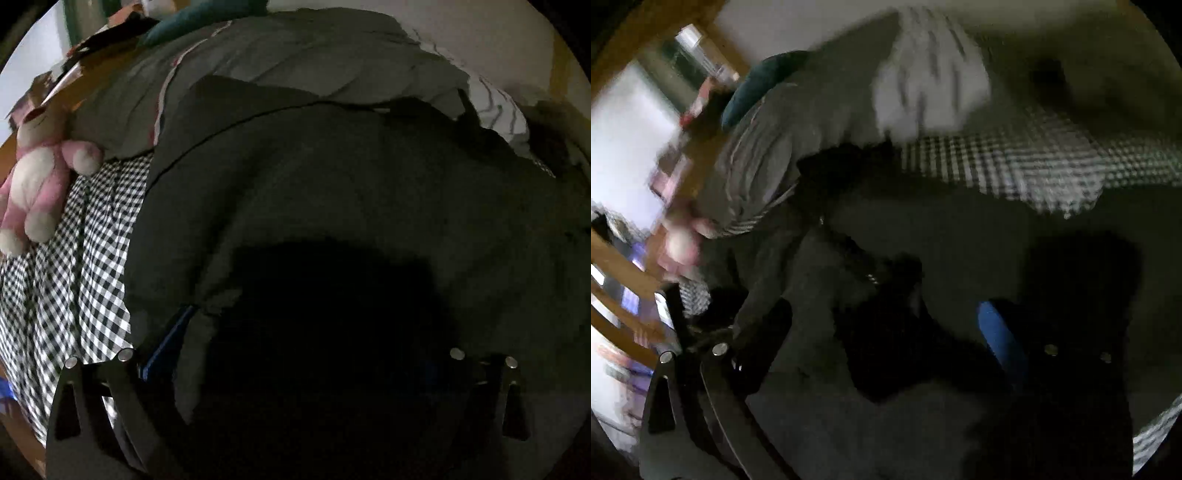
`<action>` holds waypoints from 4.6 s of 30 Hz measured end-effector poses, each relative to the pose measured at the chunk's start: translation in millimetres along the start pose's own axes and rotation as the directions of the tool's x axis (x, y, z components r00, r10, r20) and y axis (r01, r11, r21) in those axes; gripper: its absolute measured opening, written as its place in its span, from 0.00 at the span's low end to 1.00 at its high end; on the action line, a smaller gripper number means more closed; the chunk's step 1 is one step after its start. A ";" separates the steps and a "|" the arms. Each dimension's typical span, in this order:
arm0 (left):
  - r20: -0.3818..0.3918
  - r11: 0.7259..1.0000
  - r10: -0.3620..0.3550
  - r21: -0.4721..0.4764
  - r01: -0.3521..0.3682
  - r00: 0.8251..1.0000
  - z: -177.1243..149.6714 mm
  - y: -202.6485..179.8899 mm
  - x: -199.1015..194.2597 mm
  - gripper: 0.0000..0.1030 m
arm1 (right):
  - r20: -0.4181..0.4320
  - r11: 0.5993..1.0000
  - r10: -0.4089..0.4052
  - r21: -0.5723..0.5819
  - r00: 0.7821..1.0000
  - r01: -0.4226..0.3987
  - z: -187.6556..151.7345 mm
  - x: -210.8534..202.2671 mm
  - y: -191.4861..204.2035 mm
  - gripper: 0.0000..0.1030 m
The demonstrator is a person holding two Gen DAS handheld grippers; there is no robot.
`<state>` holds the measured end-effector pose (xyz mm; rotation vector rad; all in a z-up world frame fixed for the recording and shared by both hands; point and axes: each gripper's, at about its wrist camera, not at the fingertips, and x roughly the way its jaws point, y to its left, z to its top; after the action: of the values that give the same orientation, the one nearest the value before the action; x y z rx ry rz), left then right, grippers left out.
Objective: Fold large clothes
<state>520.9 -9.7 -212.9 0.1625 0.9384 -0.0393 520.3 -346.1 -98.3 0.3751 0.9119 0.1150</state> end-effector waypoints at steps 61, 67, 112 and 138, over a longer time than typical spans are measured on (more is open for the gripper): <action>0.164 0.995 -0.074 -0.053 0.084 0.984 -0.9 -91.2 -75.1 0.96 | 0.110 0.896 -0.212 0.418 0.971 0.148 -146.0 -96.3 -136.8 0.97; 0.169 0.910 -0.377 0.252 0.330 0.911 -22.3 -254.9 -124.7 0.96 | 0.131 0.783 -0.345 0.587 0.929 0.208 -189.9 -149.7 -225.6 0.97; -0.030 0.310 -0.135 0.948 0.071 0.990 17.1 -515.5 -216.8 0.95 | 0.265 0.559 -0.655 -0.460 0.707 0.690 -94.2 30.0 -48.9 0.10; -0.029 0.542 -0.345 0.810 0.224 0.938 25.3 -487.7 -222.0 0.08 | 0.313 0.609 -0.674 -0.277 0.669 0.743 -100.5 18.7 -53.8 0.07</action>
<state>359.1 -503.2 -78.9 0.8540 0.7369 -0.8018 449.1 -364.4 -187.5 -0.3743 0.7770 -0.4804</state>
